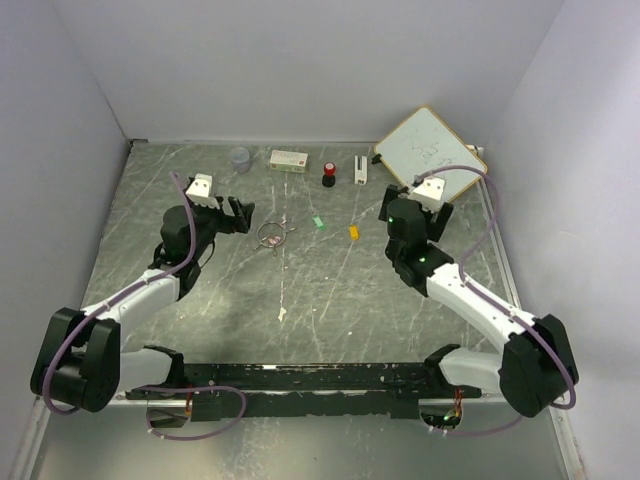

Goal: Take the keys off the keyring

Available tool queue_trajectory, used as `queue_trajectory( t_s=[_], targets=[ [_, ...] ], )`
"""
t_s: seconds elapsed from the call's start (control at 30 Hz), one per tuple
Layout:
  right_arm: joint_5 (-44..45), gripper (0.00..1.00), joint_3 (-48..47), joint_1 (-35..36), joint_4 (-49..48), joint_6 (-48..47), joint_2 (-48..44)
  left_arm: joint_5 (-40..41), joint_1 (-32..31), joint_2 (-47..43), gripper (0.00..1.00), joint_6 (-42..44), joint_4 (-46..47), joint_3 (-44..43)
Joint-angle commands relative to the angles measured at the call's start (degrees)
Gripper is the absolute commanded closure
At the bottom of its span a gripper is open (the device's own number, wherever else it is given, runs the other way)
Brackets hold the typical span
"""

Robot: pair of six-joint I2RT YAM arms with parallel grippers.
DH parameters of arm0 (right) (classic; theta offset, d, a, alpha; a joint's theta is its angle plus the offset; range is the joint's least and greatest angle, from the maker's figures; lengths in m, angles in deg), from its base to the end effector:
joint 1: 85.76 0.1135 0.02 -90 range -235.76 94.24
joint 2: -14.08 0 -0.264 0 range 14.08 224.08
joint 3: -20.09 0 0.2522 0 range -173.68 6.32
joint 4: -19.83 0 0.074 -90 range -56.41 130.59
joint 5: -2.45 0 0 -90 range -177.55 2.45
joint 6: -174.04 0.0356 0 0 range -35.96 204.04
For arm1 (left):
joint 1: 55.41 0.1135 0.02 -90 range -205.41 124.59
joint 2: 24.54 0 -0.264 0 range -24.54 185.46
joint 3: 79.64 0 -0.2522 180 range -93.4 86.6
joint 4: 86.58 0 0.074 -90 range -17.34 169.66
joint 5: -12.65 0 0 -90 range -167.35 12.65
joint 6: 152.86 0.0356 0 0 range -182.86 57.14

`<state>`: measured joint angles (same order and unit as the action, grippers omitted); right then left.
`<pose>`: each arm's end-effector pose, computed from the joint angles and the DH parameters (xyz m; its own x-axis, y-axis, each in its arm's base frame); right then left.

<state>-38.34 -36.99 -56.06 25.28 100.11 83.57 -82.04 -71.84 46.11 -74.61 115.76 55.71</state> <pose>0.2447 0.1086 0.2767 -0.1723 0.1099 -0.9789 0.3642 0.9304 0.0403 0.2567 -0.0787 0.2450 -0.1333 -0.1723 -0.9760 0.3401 0.9170 -0.2083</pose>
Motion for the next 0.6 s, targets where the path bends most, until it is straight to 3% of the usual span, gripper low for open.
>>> queue_trajectory(
  t_s=[0.0,0.57],
  targets=[
    [13.3,0.0,2.5,-0.16,0.41,3.74,-3.42,1.18,0.43,-0.79,0.0,1.02,-1.57,0.71],
    [22.24,0.0,3.75,-0.19,7.39,8.55,-8.73,0.13,0.43,1.58,0.0,0.73,-0.88,0.83]
  ],
)
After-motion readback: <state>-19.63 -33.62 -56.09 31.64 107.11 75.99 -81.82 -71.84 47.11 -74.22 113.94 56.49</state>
